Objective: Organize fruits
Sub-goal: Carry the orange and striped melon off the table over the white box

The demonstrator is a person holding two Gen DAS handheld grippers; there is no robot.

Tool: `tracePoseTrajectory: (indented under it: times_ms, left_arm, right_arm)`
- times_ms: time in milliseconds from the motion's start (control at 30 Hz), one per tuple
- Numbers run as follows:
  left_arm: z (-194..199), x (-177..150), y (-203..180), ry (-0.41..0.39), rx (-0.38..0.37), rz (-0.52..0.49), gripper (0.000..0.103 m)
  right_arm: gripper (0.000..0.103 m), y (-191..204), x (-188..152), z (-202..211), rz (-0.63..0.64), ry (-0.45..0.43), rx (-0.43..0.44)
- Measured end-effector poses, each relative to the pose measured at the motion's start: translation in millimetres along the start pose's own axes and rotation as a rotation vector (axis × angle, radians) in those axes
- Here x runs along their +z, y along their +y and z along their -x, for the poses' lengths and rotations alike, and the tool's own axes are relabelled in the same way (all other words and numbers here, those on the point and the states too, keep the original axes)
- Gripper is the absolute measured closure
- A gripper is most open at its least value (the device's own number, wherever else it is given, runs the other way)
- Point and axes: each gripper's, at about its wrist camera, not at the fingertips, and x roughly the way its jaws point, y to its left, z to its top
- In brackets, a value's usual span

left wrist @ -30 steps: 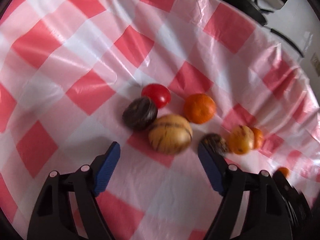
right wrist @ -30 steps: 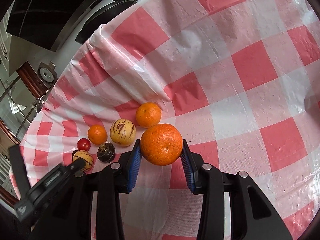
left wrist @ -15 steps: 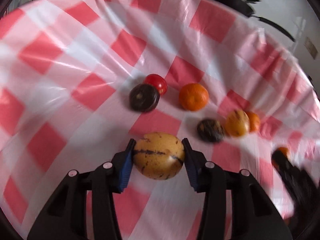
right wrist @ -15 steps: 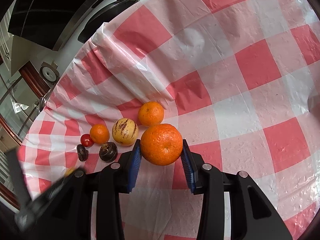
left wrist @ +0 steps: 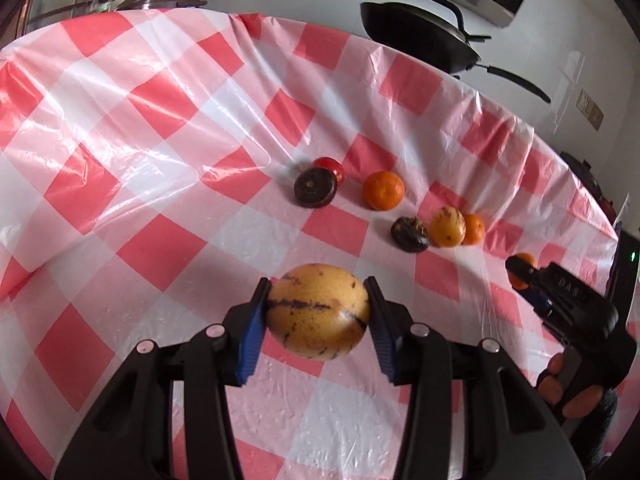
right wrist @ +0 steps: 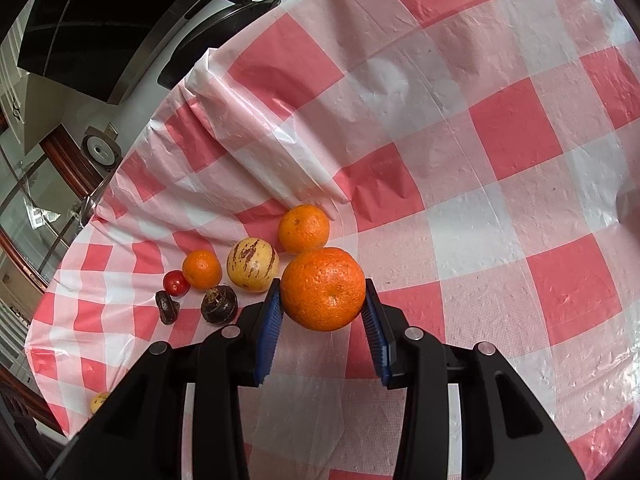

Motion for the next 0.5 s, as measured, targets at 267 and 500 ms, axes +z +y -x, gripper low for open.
tracePoseTrajectory:
  times_ms: [267, 500]
  left_arm:
    - [-15.1, 16.6, -7.1, -0.014, 0.031, 0.001, 0.056]
    - [30.2, 1.9, 18.1, -0.07, 0.089, -0.002, 0.056]
  right_arm:
    - [0.064, -4.6, 0.7, 2.6, -0.025, -0.009, 0.004]
    - [0.064, -2.1, -21.7, 36.4, -0.062, -0.015, 0.009]
